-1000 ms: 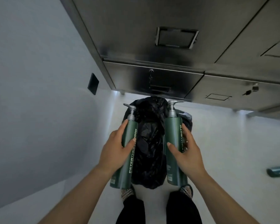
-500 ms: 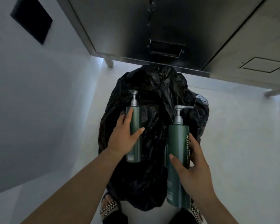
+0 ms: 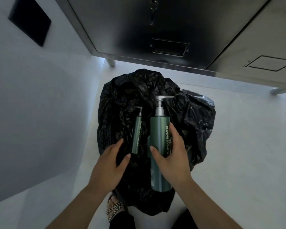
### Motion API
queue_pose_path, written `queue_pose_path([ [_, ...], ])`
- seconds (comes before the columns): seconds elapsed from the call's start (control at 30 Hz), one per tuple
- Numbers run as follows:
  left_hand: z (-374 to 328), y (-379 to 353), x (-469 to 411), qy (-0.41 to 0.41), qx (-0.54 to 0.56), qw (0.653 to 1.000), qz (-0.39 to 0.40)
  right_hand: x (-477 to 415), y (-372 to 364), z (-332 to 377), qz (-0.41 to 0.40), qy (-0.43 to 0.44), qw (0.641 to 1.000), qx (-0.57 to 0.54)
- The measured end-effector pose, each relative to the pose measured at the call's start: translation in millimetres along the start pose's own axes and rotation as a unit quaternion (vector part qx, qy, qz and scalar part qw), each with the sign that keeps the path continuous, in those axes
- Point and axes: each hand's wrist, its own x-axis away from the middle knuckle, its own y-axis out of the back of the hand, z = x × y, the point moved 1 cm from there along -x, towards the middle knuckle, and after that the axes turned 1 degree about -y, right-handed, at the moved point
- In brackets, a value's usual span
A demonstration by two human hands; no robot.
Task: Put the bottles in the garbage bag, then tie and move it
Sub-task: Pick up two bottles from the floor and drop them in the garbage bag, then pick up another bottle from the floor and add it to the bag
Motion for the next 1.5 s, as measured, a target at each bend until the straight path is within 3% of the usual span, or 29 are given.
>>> queue_pose_path([
  [0.17,5.8,22.1,7.6,0.017,-0.018,1.0,-0.016,-16.1,-19.8,5.3,0.077,-0.016,0.992,0.099],
  [0.33,-2.2,40.9,14.0,0.013,-0.03,0.999,-0.005,-7.1,1.1,7.5,0.07,-0.027,0.988,0.132],
  [0.5,-86.0,85.3,38.3,-0.079,-0.079,0.994,0.012,35.9,54.3,72.5,0.155,0.036,0.969,0.191],
  [0.6,-152.6,122.2,74.2,-0.144,-0.146,0.978,0.033,87.8,95.7,131.3,0.152,0.044,0.968,0.196],
  [0.73,-252.7,188.7,139.2,-0.214,-0.17,0.961,0.041,155.3,171.3,227.7,0.077,0.05,0.98,0.177],
  [0.83,-331.9,241.8,195.6,-0.297,-0.197,0.934,0.003,206.3,238.6,302.7,-0.02,0.089,0.977,0.194],
  [0.97,-403.9,269.0,270.6,-0.389,-0.231,0.892,0.019,297.7,299.4,345.4,-0.133,0.084,0.968,0.196],
  [1.2,-505.2,227.9,343.7,-0.523,-0.247,0.811,0.082,418.0,368.5,319.1,-0.279,0.001,0.948,0.152],
  [1.4,-555.9,130.5,395.8,-0.554,-0.241,0.784,0.144,491.4,434.6,250.9,-0.352,-0.074,0.926,0.111],
  [1.5,-568.3,72.6,424.4,-0.546,-0.226,0.789,0.167,520.5,466.2,211.9,-0.362,-0.081,0.924,0.094],
])
